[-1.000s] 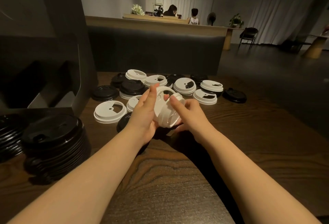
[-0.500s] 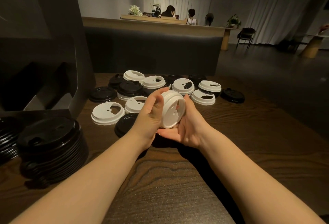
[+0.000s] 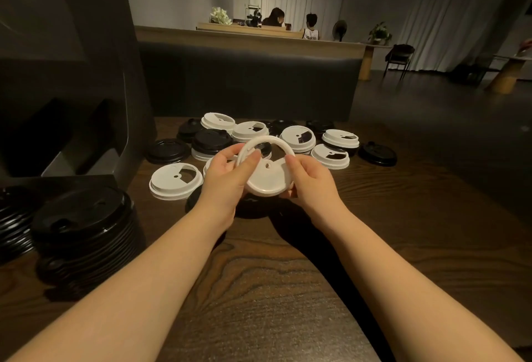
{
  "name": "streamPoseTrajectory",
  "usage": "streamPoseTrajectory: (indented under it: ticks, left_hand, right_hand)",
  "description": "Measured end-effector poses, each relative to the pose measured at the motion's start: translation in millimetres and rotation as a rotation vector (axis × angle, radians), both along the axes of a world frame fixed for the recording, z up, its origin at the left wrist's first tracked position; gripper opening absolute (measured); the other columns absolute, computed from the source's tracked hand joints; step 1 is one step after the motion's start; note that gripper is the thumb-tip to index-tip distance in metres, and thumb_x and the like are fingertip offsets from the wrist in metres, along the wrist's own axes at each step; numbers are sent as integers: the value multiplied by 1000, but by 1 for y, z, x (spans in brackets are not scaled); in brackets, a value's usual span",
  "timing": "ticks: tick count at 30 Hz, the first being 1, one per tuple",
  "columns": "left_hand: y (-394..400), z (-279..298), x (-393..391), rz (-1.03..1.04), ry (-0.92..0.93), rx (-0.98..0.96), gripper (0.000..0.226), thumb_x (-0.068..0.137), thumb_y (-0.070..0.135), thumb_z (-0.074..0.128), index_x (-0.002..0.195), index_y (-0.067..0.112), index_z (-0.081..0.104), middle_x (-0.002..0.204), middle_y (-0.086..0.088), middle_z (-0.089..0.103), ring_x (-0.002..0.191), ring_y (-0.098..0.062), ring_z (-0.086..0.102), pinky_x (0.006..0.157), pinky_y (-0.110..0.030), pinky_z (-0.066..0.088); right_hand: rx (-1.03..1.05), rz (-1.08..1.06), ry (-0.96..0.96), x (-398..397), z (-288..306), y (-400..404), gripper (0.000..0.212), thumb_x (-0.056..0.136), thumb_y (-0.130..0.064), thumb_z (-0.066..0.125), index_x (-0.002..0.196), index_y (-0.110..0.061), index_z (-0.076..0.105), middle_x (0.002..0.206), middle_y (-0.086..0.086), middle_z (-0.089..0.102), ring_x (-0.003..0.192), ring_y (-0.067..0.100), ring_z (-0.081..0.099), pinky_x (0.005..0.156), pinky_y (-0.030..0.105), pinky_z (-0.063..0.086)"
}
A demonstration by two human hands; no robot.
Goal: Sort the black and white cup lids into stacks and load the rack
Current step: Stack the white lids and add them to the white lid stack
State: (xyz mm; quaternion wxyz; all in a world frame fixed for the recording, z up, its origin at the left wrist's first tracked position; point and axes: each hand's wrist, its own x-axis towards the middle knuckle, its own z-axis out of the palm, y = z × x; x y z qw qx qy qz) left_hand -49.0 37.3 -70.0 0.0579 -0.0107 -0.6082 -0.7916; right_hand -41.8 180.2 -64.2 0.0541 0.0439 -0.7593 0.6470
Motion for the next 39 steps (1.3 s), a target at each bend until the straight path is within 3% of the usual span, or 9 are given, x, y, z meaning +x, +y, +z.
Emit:
streamPoseTrajectory:
  ticks: [2,4,13,20,24,26,31,35,39]
  left_hand:
    - [1,1,2,-29,1,-110,46,87,33,65,130,19,54,116,-4,67,104,-18,66,86,-34,56]
    - [1,5,6,-46,-37,-139,36,90,33,61,124,22,58,116,-3,67,106,-19,64,91,-38,54]
    - [-3,8,7,-35,-17,-198,29,92,29,60,118,17,64,105,-3,71,98,-18,68,80,-32,57]
    - [-2,4,4,-19,-60,-318,30,97,27,52,125,18,59,114,-3,68,103,-18,65,83,-34,56]
    - [-5,3,7,148,132,-719,46,102,36,37,145,20,39,137,2,53,131,-17,44,101,-25,34]
    - [-12,3,5,349,155,-956,56,101,38,35,151,15,24,148,-4,42,139,-21,32,109,-35,29]
    - [-41,-2,-14,421,-364,-1317,74,98,54,29,153,10,7,161,-13,5,148,-33,-5,117,-50,0]
    - [-36,-2,-12,189,-489,-1417,83,92,68,6,150,14,31,158,-12,21,145,-35,13,114,-53,12]
    - [-27,11,-2,331,-321,-1501,70,95,64,20,140,17,45,141,-11,46,131,-33,36,103,-47,28]
  right_hand:
    - [-15,-15,13,0,1,3,28,98,-33,48,108,-12,64,91,-2,69,77,3,65,63,15,52]
    - [-19,-31,27,0,1,4,30,97,-34,50,108,-11,65,91,-2,68,79,5,65,65,17,52]
    - [-18,-35,75,0,-1,4,30,96,-32,50,105,-8,65,83,-4,67,67,-5,62,56,8,47]
    - [-202,97,-4,-1,-1,7,30,94,-20,56,124,-21,53,104,-2,68,91,8,68,77,24,57]
    - [-165,91,21,-3,-6,7,45,92,-4,56,134,-18,49,116,5,66,103,17,66,81,34,58]
    - [-209,21,0,-7,-7,9,45,93,-5,55,136,-18,48,121,6,63,106,19,64,81,36,58]
    - [-221,-29,-22,-12,-8,15,42,95,-8,53,135,-20,50,124,4,61,109,19,63,79,35,59]
    - [-220,-2,-33,-9,-6,13,32,96,-8,52,122,-26,54,119,1,63,105,15,63,76,28,59]
    - [-190,-35,-31,-11,-4,17,34,96,-9,51,128,-21,57,119,3,63,105,16,63,80,29,56]
